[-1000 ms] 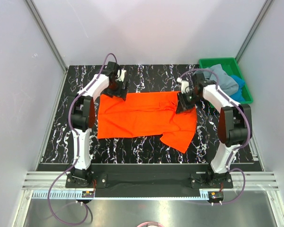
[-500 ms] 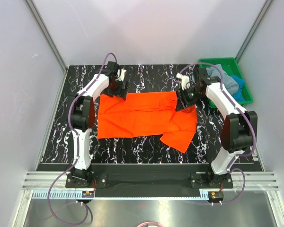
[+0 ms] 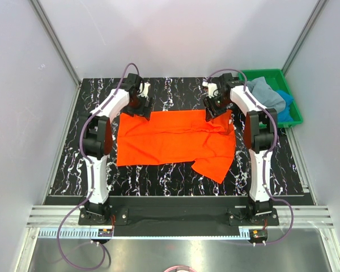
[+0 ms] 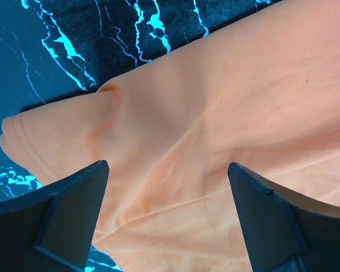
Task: Fold and stack the t-shirts
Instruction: Fold the tshirt
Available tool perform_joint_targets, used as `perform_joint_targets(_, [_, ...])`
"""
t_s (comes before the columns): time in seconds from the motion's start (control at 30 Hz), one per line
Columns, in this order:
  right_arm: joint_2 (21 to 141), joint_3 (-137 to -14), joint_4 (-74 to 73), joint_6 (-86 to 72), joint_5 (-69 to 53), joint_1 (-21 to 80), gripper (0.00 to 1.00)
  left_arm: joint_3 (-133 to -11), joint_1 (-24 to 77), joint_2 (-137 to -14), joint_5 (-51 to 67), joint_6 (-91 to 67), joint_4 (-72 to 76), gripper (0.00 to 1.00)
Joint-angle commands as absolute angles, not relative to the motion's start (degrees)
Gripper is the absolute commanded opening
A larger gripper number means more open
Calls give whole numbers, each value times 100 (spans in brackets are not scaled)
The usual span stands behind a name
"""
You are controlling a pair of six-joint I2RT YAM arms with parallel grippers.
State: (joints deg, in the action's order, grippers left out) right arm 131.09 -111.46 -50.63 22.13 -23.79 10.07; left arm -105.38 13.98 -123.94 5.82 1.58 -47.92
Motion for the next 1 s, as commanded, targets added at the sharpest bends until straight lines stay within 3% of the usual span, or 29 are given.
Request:
perform_joint_targets(0.0, [13113, -11724, -5379, 2390, -2399, 1037, 53, -10494, 1397, -11988, 483, 228, -4676, 93])
perform_joint_targets(0.1, [13122, -11742, -5370, 2347, -2461, 1055, 45, -10485, 1397, -11997, 466, 237, -4658, 93])
perform_joint_targets(0.17, [13052, -11681, -5388, 2347, -2548, 1072, 28, -10485, 1397, -11997, 457, 237, -4667, 93])
perform_joint_targets(0.27, [12876, -11523, -5440, 2347, -2672, 1081, 12, -10477, 1397, -12014, 483, 229, -4658, 93])
perform_joint_targets(0.4, [12560, -11251, -5563, 2355, -2830, 1081, 0, -10529, 1397, -12050, 510, 202, -4658, 93])
perform_joint_targets(0.6, [11673, -10574, -5888, 2356, -3085, 1099, 0, -10600, 1406, -12041, 545, 167, -4649, 93])
perform_joint_targets(0.97, [9897, -8175, -6047, 2153, -3428, 1213, 3, -10635, 1397, -12024, 677, 88, -4623, 93])
